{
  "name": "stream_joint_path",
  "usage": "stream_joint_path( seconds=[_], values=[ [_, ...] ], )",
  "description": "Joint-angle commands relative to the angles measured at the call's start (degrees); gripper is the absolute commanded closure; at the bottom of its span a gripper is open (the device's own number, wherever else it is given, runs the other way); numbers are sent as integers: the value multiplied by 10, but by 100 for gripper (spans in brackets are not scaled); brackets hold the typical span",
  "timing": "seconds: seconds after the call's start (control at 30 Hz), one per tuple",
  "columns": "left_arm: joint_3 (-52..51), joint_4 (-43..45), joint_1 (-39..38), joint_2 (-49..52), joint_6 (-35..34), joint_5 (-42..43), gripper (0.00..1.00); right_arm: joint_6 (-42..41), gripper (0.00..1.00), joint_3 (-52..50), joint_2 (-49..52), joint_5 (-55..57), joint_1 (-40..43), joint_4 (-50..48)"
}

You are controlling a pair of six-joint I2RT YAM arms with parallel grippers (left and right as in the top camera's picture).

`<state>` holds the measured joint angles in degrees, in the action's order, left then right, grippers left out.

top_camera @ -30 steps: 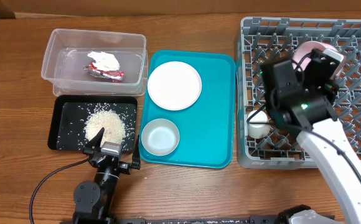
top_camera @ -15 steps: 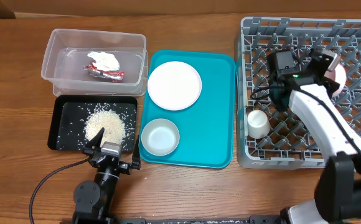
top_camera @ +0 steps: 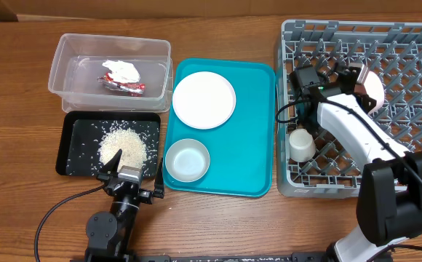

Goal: Sort waste into correct bins and load items into the dishwasher
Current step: 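Place the pink-rimmed bowl upright-tilted in the back of the dish rack, then grasp the white bowl on the teal tray with right gripper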

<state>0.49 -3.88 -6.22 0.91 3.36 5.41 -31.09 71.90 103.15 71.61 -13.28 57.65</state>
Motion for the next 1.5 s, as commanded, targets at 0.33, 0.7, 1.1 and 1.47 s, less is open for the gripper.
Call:
stream_joint_path(
  seconds=[0.33, 0.7, 1.1, 1.47],
  values=[
    [-2, -1, 4, -3, -3, 4, 0, -9, 48, 82, -40, -150, -135, 79],
    [-2, -1, 4, -3, -3, 4, 0, 58, 41, 137, -74, -790, -224, 35],
    [-2, -1, 4, -3, -3, 4, 0, 5, 44, 59, 29, -819, -309, -50],
    [-2, -1, 4, -3, -3, 4, 0, -53, 96, 52, 90, -732, -324, -92]
  ],
)
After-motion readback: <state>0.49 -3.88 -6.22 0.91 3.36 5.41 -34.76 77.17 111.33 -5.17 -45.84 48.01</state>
